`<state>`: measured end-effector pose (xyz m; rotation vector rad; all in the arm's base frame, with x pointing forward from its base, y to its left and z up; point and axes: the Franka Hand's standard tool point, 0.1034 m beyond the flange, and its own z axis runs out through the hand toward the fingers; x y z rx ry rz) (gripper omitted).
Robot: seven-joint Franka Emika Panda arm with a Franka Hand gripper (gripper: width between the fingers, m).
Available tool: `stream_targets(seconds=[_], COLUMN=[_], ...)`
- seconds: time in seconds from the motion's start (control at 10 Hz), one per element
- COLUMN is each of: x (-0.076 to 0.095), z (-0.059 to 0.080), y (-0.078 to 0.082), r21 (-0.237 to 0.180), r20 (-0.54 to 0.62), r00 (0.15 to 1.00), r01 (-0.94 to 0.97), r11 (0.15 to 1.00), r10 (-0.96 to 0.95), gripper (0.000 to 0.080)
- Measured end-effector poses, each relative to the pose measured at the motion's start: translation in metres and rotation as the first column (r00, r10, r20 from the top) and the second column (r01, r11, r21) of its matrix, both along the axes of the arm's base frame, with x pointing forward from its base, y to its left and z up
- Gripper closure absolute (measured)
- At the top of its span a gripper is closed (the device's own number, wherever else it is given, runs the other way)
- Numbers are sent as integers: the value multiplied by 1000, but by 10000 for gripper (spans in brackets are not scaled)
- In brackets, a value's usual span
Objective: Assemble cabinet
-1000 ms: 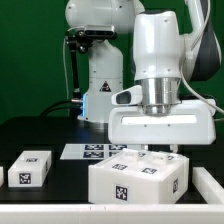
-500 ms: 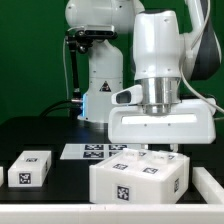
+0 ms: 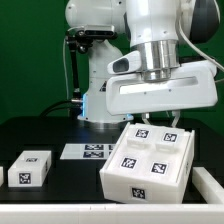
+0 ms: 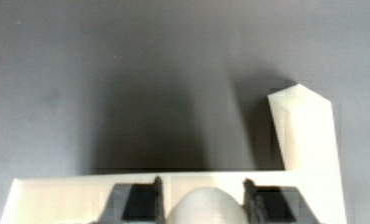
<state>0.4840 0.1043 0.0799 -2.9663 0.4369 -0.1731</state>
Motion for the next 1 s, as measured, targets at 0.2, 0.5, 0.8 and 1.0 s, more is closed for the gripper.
stream_targets(seconds=[0.2,0.5,0.8,1.0], x=[0,12,31,30], z=[-1,30,44,43], y=[0,-4,-10,-10], r21=[0,-9,-16,-15], r20=[-1,-34,-29,-33], r00=[1000,992,953,956], r01=[0,-125,-303,-291], r11=[1000,992,953,957], r10=[0,125,303,291], gripper=[591,591,591,591])
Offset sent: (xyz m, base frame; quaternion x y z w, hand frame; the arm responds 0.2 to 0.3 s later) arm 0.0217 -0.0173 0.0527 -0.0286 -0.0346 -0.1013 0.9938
